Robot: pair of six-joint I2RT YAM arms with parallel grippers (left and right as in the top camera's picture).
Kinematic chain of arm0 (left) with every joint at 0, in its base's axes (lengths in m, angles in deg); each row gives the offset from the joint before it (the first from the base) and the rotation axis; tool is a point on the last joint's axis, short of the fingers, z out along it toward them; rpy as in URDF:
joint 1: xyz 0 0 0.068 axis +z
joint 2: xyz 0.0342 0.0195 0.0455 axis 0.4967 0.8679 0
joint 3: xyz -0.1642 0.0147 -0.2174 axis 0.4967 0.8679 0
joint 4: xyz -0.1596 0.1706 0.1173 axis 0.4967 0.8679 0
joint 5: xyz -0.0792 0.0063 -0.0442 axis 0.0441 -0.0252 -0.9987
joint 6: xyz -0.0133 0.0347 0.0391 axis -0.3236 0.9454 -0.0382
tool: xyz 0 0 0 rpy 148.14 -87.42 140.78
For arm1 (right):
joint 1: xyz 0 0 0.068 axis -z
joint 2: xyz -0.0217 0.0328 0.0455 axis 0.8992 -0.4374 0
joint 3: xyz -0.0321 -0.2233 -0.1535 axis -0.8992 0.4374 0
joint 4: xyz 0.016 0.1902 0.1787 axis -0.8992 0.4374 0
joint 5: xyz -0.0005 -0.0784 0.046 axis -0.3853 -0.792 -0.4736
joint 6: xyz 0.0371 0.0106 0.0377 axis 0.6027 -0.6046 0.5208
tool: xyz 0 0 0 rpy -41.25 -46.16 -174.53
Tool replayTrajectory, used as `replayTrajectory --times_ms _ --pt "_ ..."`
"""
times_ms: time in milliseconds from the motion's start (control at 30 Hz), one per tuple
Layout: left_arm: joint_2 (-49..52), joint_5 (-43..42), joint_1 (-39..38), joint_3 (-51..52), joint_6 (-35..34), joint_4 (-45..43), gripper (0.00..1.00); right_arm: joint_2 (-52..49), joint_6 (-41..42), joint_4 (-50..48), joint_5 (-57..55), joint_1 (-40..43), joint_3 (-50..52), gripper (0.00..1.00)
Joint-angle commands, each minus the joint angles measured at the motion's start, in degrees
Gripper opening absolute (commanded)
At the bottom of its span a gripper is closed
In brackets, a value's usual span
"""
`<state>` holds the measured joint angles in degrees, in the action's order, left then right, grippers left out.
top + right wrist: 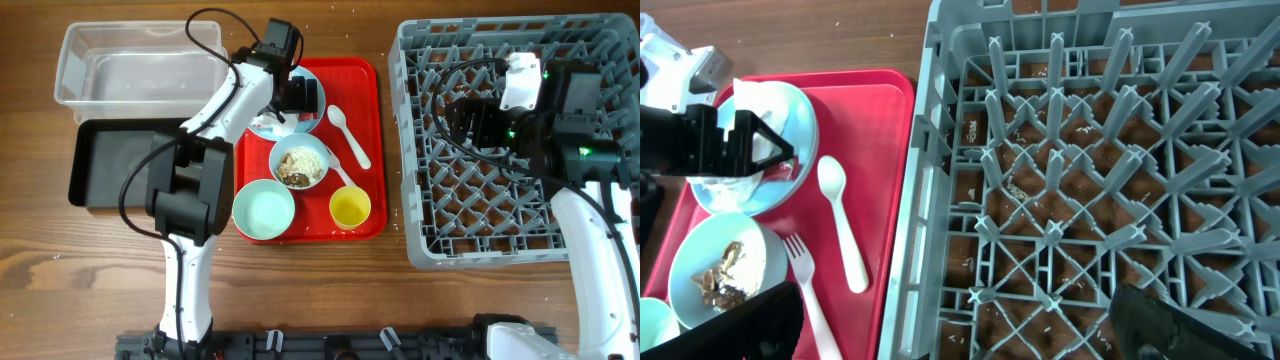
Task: Sort waste into correct bins and load items into the dishwasher rack
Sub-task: 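Reach the left gripper to the blue plate and grasp the tissue, then carry the tissue left and drop it into the clear bin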
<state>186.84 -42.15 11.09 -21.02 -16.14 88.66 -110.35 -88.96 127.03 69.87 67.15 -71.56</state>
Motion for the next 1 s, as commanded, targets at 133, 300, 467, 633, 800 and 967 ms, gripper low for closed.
replayTrajectory --times_ms 133,300,467,633,800,967 --pt "3.32 2.25 0.17 -0.9 -1.38 -1.18 0.18 -0.74 -0.55 0.09 1.16 -0.13 -0.79 1.0" --pt "2.8 2.23 0.17 -0.98 -1.4 0.09 0.04 -0.74 -0.55 0.28 1.16 -0.13 -0.79 1.0" --pt "-7.26 2.03 4.04 -6.97 -1.38 4.33 0.04 -0.74 -0.57 0.28 1.14 -0.13 -0.79 1.0" --pt "-17.11 2.05 14.1 -7.32 -1.14 2.03 0.04 -0.74 -0.37 0.24 1.16 -0.13 -0.79 0.99" --pt "-13.0 2.03 21.9 -7.26 0.35 -1.46 0.11 -0.74 0.55 0.07 1.14 -0.13 -0.79 1.0" --pt "-9.42 0.5 23.65 -7.32 2.86 -1.11 1.0 -0.74 0.52 0.09 1.14 -0.13 -0.79 1.0"
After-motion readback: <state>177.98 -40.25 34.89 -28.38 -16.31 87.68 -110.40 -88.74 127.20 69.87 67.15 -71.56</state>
